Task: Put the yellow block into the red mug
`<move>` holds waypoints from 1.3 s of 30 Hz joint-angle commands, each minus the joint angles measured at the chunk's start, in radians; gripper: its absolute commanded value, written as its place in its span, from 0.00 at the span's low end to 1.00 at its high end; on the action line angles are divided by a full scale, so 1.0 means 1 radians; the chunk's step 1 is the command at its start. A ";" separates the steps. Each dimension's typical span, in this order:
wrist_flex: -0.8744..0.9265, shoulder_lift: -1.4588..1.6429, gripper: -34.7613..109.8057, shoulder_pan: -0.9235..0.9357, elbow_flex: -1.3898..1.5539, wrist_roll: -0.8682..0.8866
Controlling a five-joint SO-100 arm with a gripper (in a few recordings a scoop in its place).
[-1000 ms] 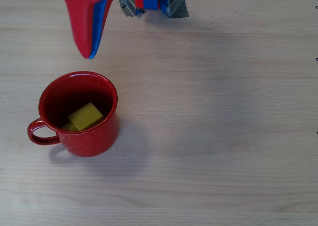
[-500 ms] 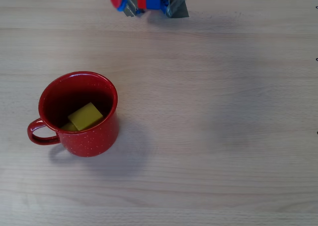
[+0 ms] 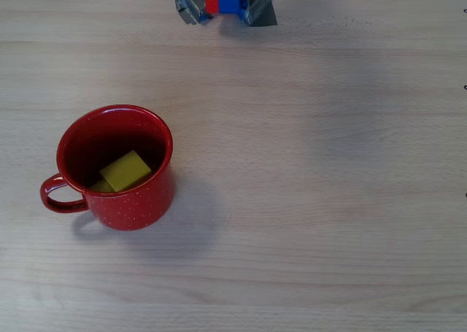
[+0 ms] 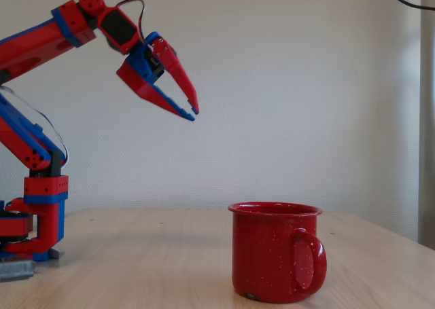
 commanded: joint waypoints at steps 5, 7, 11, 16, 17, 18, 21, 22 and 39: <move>-0.092 0.301 0.24 -0.098 0.298 0.009; -0.106 0.387 0.24 -0.114 0.394 -0.003; -0.100 0.517 0.24 -0.110 0.566 -0.026; -0.094 0.672 0.24 -0.100 0.759 -0.041; -0.095 0.704 0.24 -0.092 0.795 -0.052; -0.098 0.724 0.24 -0.086 0.822 -0.061; -0.107 0.756 0.24 -0.063 0.882 -0.077; -0.109 0.765 0.24 -0.058 0.899 -0.080; -0.064 0.828 0.24 -0.069 1.015 -0.051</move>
